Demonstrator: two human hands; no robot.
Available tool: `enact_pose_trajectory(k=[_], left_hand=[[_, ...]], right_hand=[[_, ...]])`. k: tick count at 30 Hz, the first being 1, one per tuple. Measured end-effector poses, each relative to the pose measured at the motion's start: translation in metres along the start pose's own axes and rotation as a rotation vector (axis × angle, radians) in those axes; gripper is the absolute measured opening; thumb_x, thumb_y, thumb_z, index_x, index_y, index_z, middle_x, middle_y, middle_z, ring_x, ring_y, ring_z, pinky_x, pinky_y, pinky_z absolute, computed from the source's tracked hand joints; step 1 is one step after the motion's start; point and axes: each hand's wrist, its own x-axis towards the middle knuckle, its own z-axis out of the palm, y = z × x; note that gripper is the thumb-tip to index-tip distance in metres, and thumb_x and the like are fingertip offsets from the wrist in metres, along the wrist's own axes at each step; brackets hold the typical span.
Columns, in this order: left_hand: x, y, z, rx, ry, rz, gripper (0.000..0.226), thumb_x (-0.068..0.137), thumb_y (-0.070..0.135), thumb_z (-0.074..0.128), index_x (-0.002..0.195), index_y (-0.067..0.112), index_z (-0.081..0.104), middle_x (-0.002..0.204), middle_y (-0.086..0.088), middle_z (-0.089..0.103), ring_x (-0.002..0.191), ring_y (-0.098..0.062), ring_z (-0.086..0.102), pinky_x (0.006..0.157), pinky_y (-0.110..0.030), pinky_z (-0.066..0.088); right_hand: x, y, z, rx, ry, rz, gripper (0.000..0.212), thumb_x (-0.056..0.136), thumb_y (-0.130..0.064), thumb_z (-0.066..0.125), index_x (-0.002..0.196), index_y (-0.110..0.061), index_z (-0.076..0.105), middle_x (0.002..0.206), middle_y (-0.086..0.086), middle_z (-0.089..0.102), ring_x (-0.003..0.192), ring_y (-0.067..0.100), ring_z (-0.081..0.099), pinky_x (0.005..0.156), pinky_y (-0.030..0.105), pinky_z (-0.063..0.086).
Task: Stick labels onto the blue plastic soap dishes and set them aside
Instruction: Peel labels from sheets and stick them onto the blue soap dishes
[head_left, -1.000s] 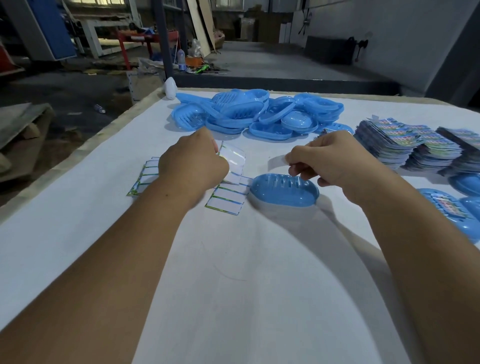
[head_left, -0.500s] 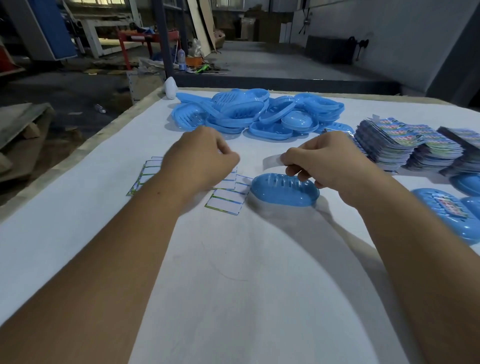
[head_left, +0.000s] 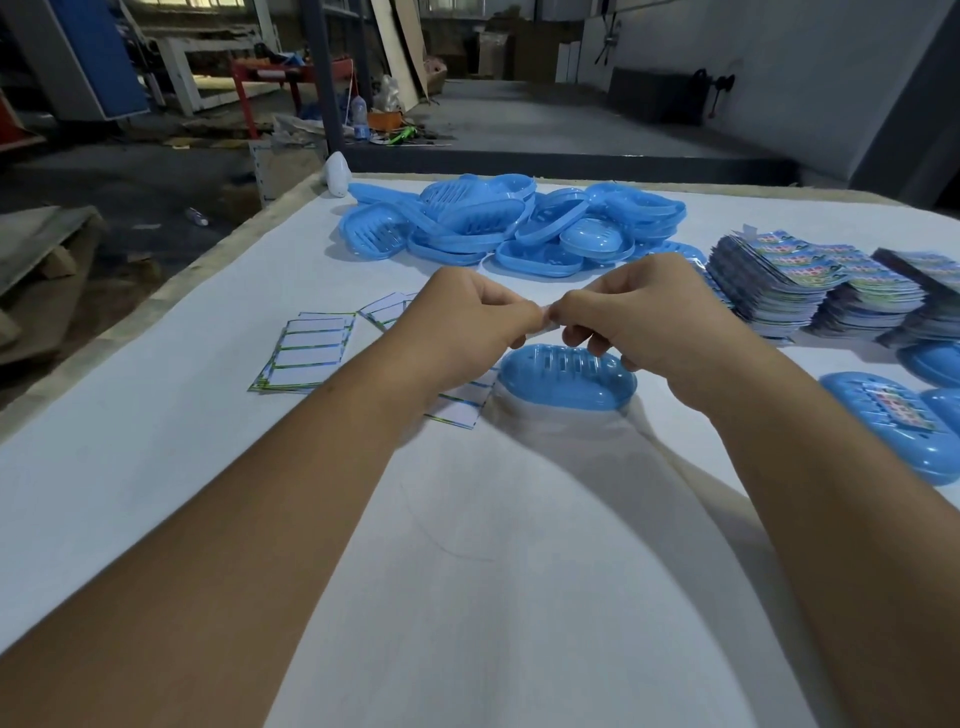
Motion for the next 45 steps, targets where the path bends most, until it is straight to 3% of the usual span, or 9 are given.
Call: enact_pose_trajectory(k=[3, 6, 9, 14, 21, 33, 37, 40, 45], left_hand=[[-0.002, 0.001, 0.001, -0.017, -0.001, -0.012, 0.017, 0.080, 0.041, 0.078, 0.076, 0.024, 0.080, 0.058, 0.017, 0.064, 0.048, 0.004, 0.048, 0.061, -0.025, 0.040], [-0.001, 0.001, -0.001, -0.010, 0.004, -0.016, 0.023, 0.079, 0.042, 0.075, 0.076, 0.020, 0.080, 0.067, 0.006, 0.065, 0.060, -0.008, 0.048, 0.062, -0.027, 0.040], [-0.001, 0.000, -0.003, -0.007, 0.014, -0.026, 0.026, 0.079, 0.043, 0.072, 0.077, 0.018, 0.079, 0.070, 0.003, 0.066, 0.065, -0.013, 0.050, 0.063, -0.029, 0.041], [0.001, -0.001, -0.005, -0.023, 0.062, -0.016, 0.023, 0.077, 0.049, 0.079, 0.075, 0.026, 0.080, 0.056, 0.018, 0.064, 0.054, 0.002, 0.053, 0.059, -0.024, 0.041], [0.004, -0.003, -0.005, 0.005, 0.116, -0.017, 0.022, 0.079, 0.039, 0.076, 0.071, 0.018, 0.077, 0.057, 0.008, 0.060, 0.041, -0.001, 0.042, 0.053, -0.022, 0.039], [0.008, -0.007, -0.001, 0.005, 0.116, -0.044, 0.027, 0.079, 0.042, 0.076, 0.071, 0.017, 0.076, 0.051, 0.013, 0.058, 0.038, 0.000, 0.041, 0.053, -0.023, 0.036], [0.011, -0.010, 0.002, 0.026, 0.127, -0.066, 0.031, 0.077, 0.052, 0.078, 0.075, 0.021, 0.077, 0.050, 0.019, 0.060, 0.040, 0.006, 0.049, 0.054, -0.024, 0.035], [0.013, -0.013, 0.006, 0.041, 0.114, -0.091, 0.031, 0.075, 0.051, 0.080, 0.073, 0.020, 0.076, 0.052, 0.015, 0.062, 0.040, 0.000, 0.049, 0.045, -0.019, 0.039], [0.012, -0.017, 0.012, 0.074, 0.016, -0.114, 0.040, 0.074, 0.043, 0.076, 0.076, 0.003, 0.070, 0.046, -0.002, 0.045, 0.037, -0.018, 0.035, 0.036, -0.013, 0.028]], right_hand=[[0.001, 0.000, 0.000, 0.049, -0.017, -0.008, 0.017, 0.074, -0.030, 0.076, 0.065, -0.016, 0.078, 0.064, -0.001, 0.073, 0.052, 0.005, 0.055, 0.041, 0.018, 0.039], [0.001, 0.001, -0.001, 0.058, -0.056, -0.019, 0.018, 0.076, -0.030, 0.078, 0.069, -0.013, 0.079, 0.071, 0.006, 0.075, 0.054, 0.006, 0.055, 0.043, 0.019, 0.039], [0.001, 0.002, -0.003, 0.066, -0.110, -0.047, 0.021, 0.083, -0.035, 0.079, 0.075, -0.015, 0.081, 0.074, -0.002, 0.077, 0.055, 0.002, 0.058, 0.045, 0.017, 0.041], [-0.001, 0.003, -0.005, 0.098, -0.166, -0.066, 0.027, 0.094, -0.040, 0.069, 0.086, -0.018, 0.081, 0.084, -0.008, 0.079, 0.058, 0.001, 0.060, 0.047, 0.017, 0.044], [0.005, 0.008, -0.008, 0.008, 0.055, 0.009, 0.022, 0.084, -0.036, 0.080, 0.071, -0.019, 0.079, 0.069, -0.009, 0.075, 0.047, -0.001, 0.056, 0.038, 0.016, 0.042], [0.006, 0.005, -0.011, -0.030, 0.032, 0.071, 0.024, 0.079, -0.032, 0.072, 0.064, -0.013, 0.076, 0.069, 0.001, 0.076, 0.053, 0.007, 0.056, 0.040, 0.015, 0.041], [0.004, 0.006, -0.015, -0.101, -0.036, 0.093, 0.028, 0.073, -0.047, 0.078, 0.063, -0.021, 0.076, 0.071, 0.005, 0.075, 0.059, 0.013, 0.056, 0.044, 0.019, 0.040], [0.005, 0.008, -0.017, -0.162, -0.045, 0.103, 0.032, 0.068, -0.050, 0.081, 0.061, -0.020, 0.075, 0.056, 0.002, 0.066, 0.060, 0.017, 0.052, 0.046, 0.022, 0.039], [0.006, 0.012, -0.020, -0.246, -0.086, 0.160, 0.040, 0.061, -0.050, 0.078, 0.064, -0.011, 0.072, 0.047, -0.002, 0.055, 0.055, 0.020, 0.042, 0.052, 0.030, 0.036]])
